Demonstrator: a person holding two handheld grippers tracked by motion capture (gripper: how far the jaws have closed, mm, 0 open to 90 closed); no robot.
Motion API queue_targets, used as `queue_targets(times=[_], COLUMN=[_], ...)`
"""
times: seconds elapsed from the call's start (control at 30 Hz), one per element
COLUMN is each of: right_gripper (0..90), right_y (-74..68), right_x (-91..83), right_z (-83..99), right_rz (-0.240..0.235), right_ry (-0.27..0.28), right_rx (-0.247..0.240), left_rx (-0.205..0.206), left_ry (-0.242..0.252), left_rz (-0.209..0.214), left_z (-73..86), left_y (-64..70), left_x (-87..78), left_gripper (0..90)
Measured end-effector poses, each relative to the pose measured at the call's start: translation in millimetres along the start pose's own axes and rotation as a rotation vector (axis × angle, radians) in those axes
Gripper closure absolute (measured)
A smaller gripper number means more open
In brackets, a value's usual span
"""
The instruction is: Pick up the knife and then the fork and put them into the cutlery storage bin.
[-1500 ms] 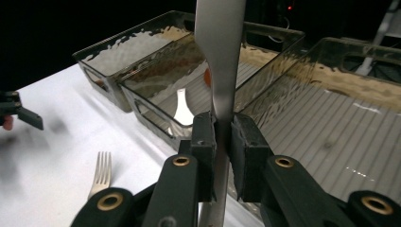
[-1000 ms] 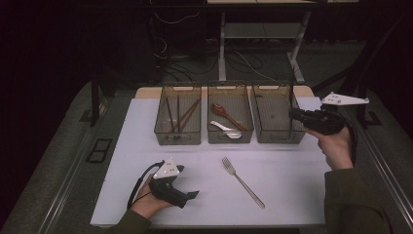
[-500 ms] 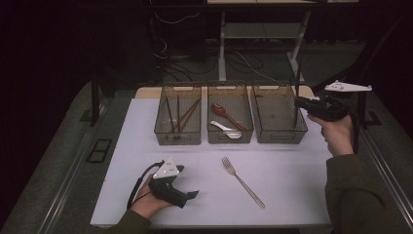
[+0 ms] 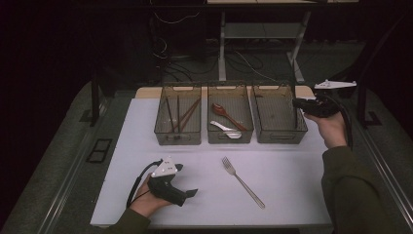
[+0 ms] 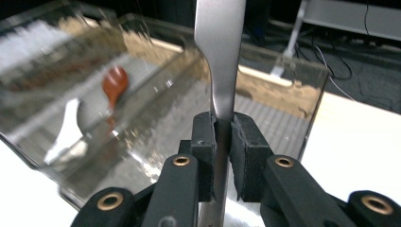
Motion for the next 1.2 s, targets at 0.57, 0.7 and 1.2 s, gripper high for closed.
queue_targets(times=[0.57, 0.7, 1.2], right_gripper=[79.9, 79.9, 72.5], right_y=[5.7, 6.0, 1.1], right_x=[26.2, 31.1, 43.2], right_z=[31.4, 37.1, 39.8], right_rz=[0.019, 0.014, 0.039], right_ry=[-0.219, -0.258, -0.310], right_rx=[-0.043, -0.053, -0.087], left_rx=[0.002, 0.003, 0.005], left_ry=[0.002, 0.000, 0.001], left_rz=[0.002, 0.002, 0.003], left_z=[-0.5, -0.3, -0.4], left_y=[1.5, 1.7, 2.1], left_x=[-0.3, -0.2, -0.3], left_gripper=[0.0, 0.0, 0.0])
Point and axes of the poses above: each handheld gripper's, and its own axes: x roughly forward along the jaws, z roughly out of its underside, y roughly to its right, the point moved 8 cm from there along x, roughly forward along the jaws, and after that the axes turned 4 degrees about -z, right-handed, at the moved point
